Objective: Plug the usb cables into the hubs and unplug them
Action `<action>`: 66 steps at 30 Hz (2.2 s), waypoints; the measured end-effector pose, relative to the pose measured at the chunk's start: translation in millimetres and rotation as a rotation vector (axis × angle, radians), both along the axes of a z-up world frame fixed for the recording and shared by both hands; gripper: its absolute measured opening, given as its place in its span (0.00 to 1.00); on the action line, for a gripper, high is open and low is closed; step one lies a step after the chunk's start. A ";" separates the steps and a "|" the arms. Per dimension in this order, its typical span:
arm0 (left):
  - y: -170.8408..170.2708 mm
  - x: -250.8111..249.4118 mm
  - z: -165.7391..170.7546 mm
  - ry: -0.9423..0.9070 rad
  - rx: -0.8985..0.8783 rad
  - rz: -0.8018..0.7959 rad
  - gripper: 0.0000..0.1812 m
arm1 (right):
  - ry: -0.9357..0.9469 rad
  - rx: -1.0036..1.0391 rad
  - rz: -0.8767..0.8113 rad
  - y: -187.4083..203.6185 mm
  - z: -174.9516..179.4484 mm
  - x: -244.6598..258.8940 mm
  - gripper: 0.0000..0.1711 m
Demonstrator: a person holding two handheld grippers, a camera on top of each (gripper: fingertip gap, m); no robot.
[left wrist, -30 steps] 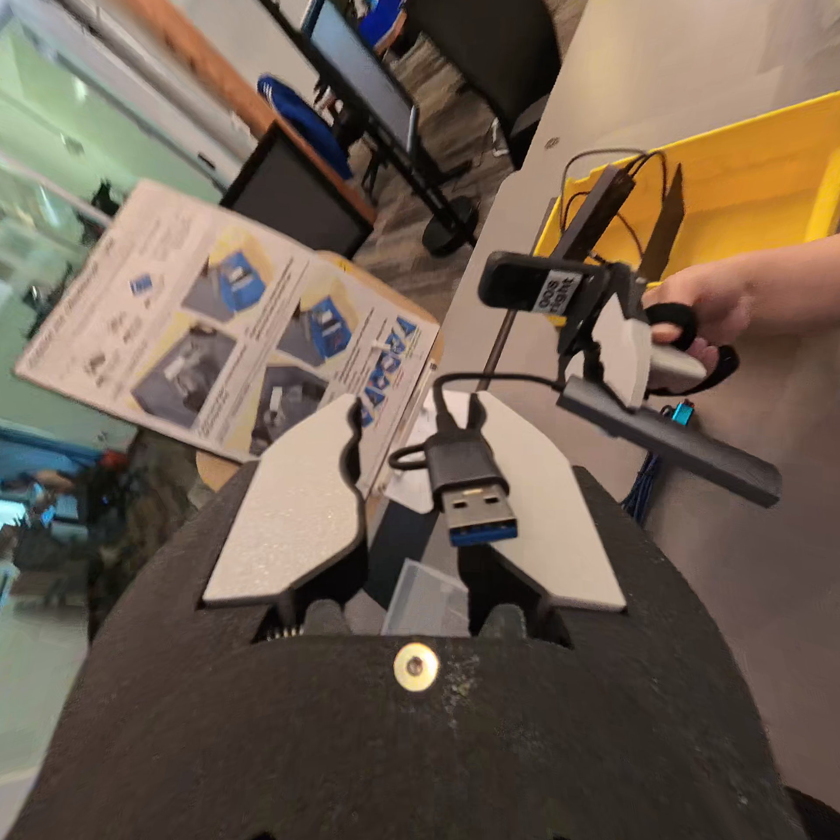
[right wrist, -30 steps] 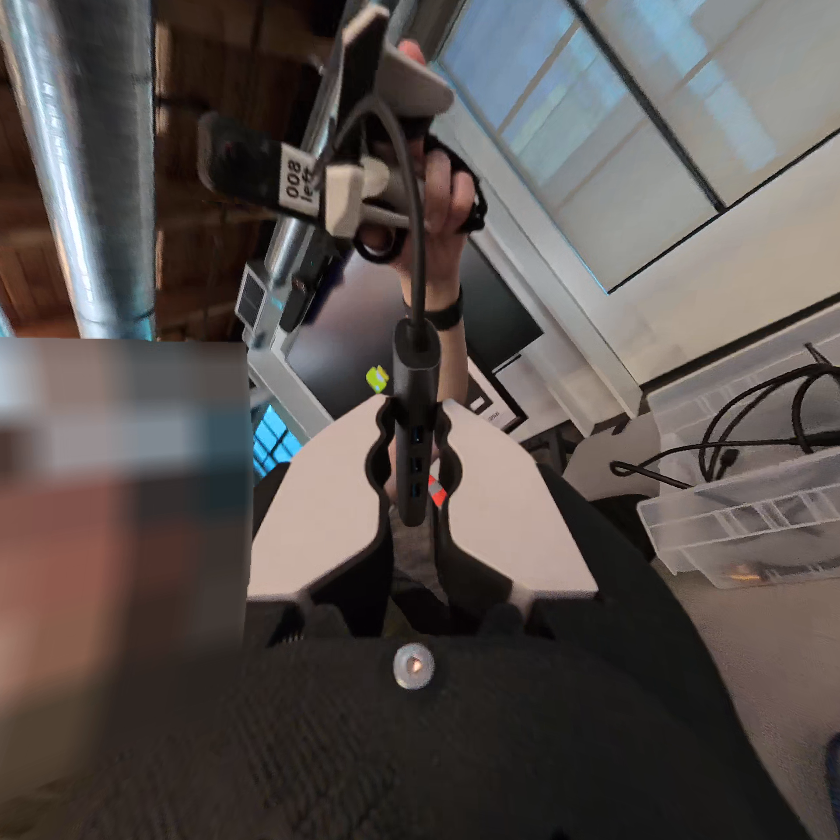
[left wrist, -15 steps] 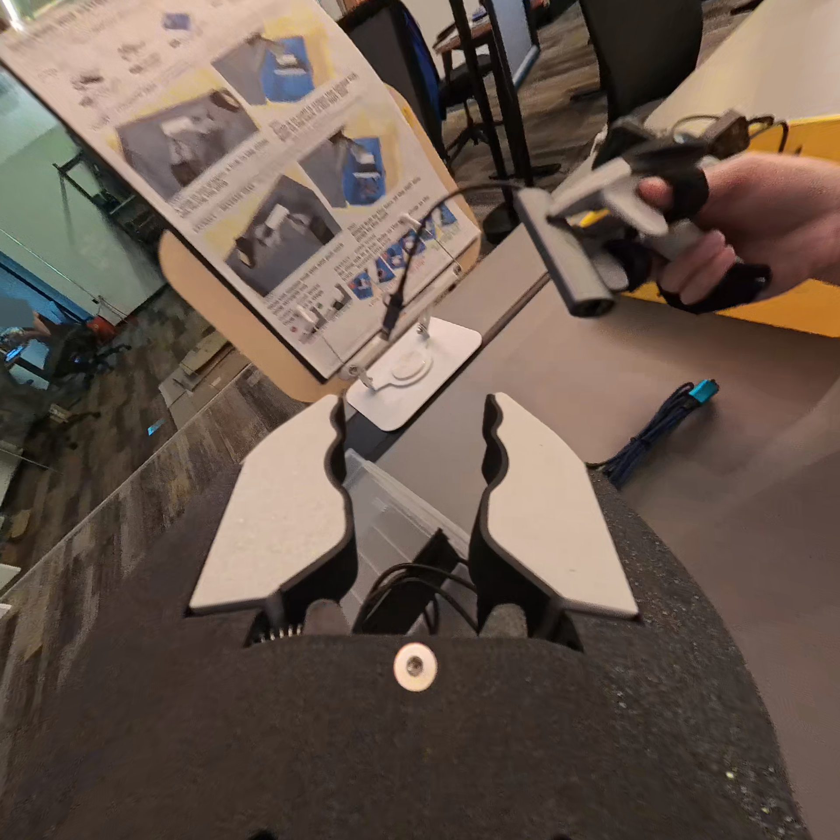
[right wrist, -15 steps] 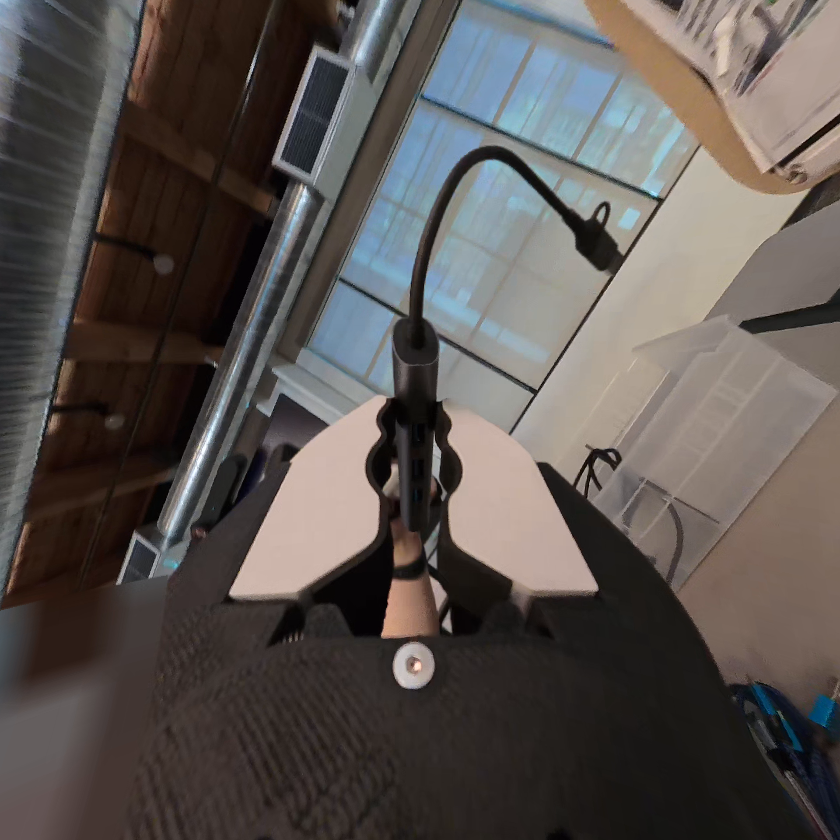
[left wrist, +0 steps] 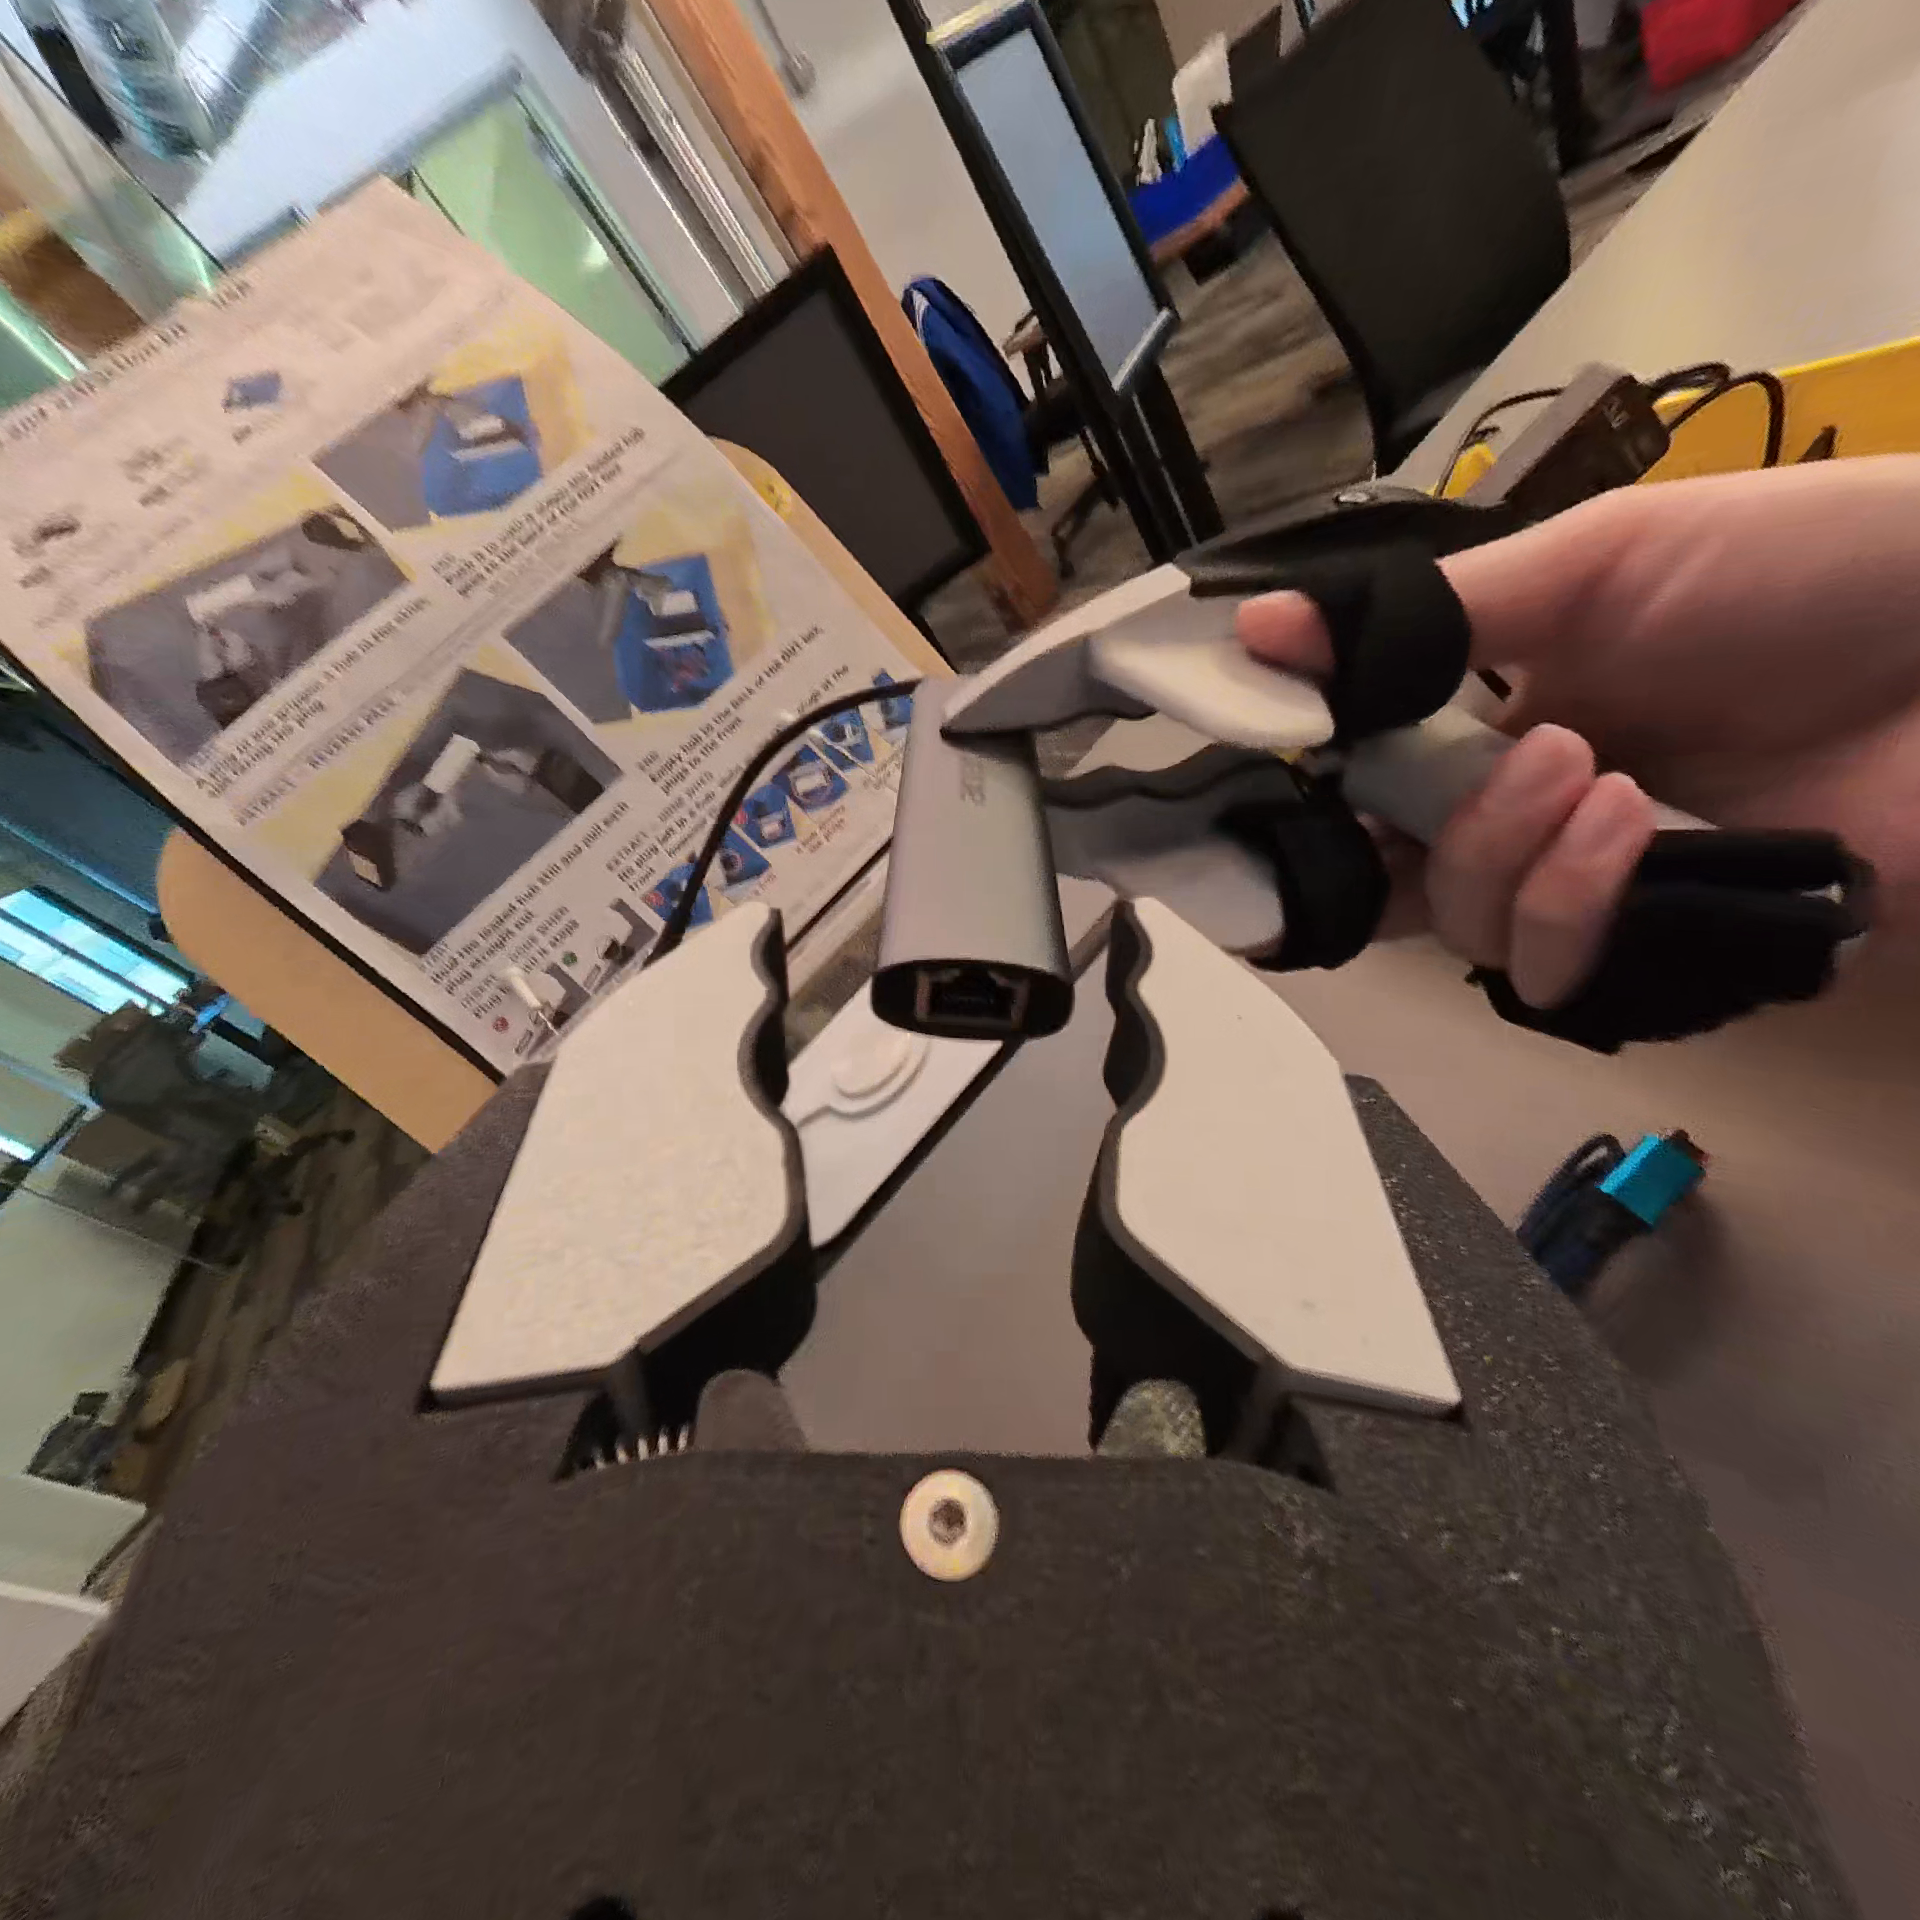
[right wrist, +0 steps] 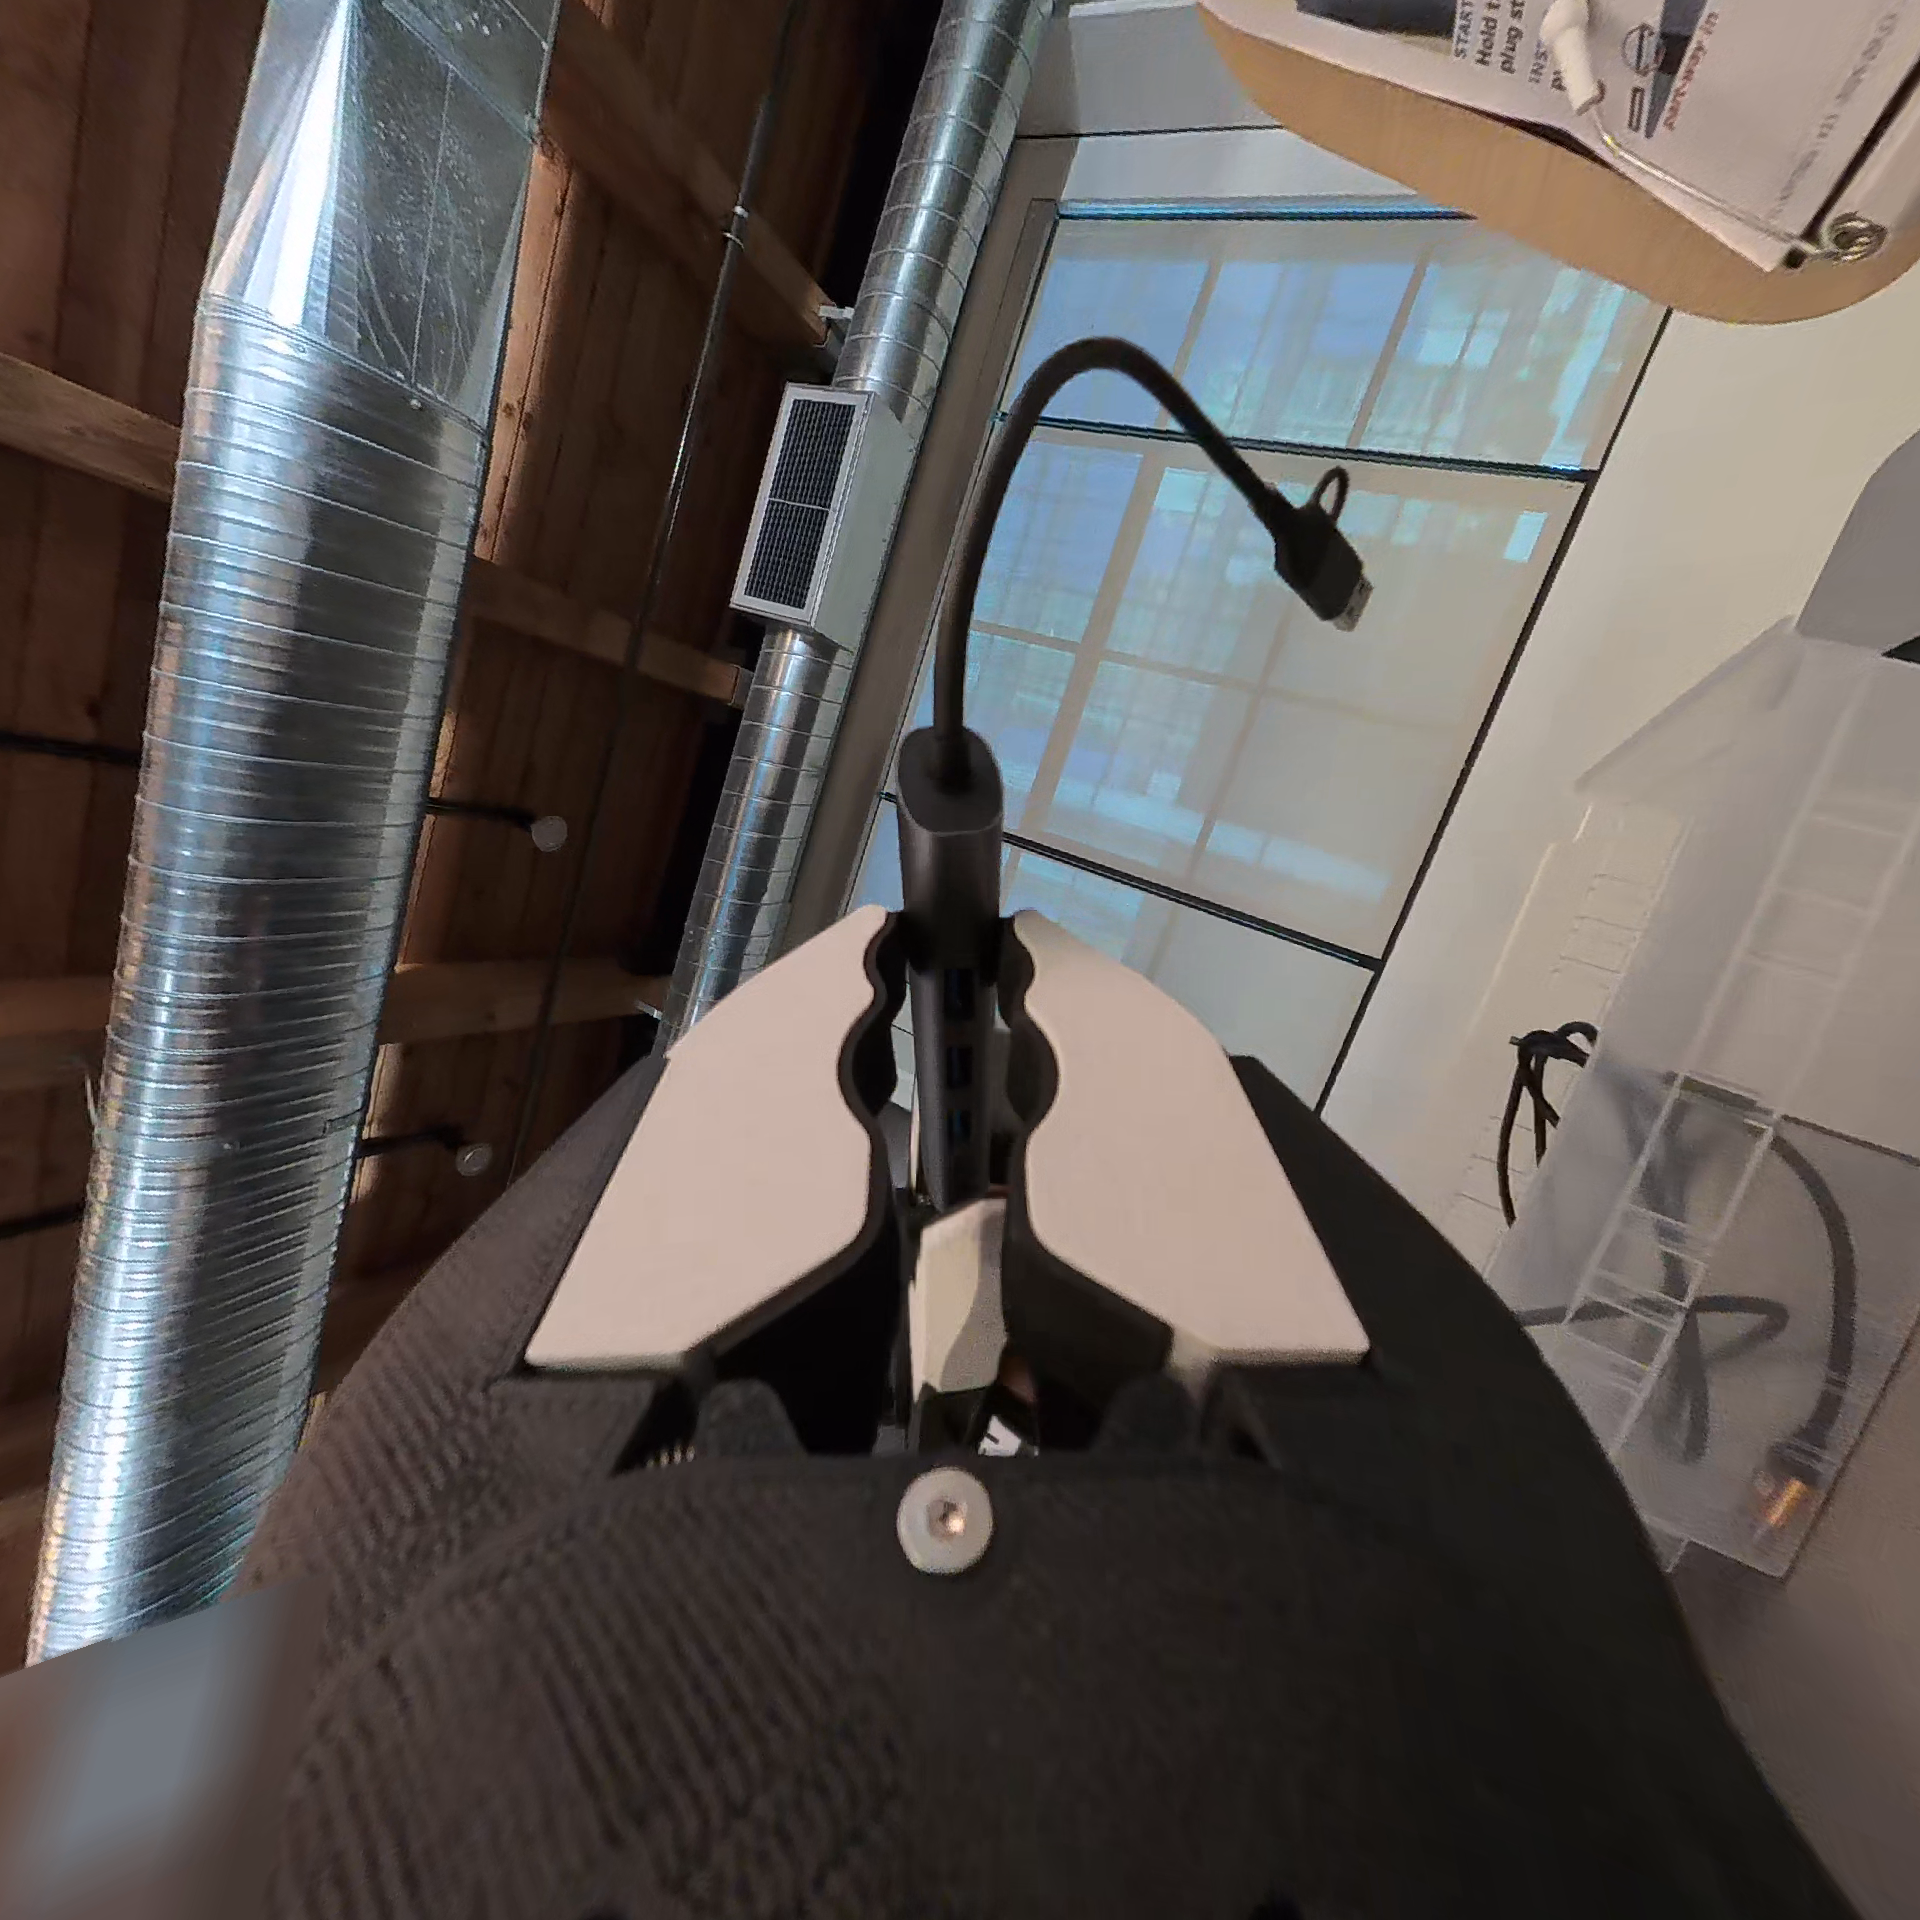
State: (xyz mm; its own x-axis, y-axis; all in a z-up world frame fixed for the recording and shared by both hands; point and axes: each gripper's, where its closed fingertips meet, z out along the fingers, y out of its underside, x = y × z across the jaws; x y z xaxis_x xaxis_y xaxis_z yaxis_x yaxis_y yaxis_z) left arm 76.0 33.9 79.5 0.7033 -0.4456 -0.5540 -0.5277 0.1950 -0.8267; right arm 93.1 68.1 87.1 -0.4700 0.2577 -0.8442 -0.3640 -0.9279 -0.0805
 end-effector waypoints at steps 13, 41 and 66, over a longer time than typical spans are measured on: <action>7.7 14.8 1.3 0.012 0.133 -0.093 0.24 | 0.027 -0.052 0.042 -5.5 -3.0 -8.0 0.10; -27.0 -37.2 62.3 -0.721 -0.246 -0.422 0.20 | -0.419 0.855 -0.175 -56.4 32.5 -27.7 0.18; -13.5 -33.9 36.8 -1.002 -0.620 -0.520 0.20 | -0.984 1.635 -0.571 -42.3 -9.8 -41.4 0.19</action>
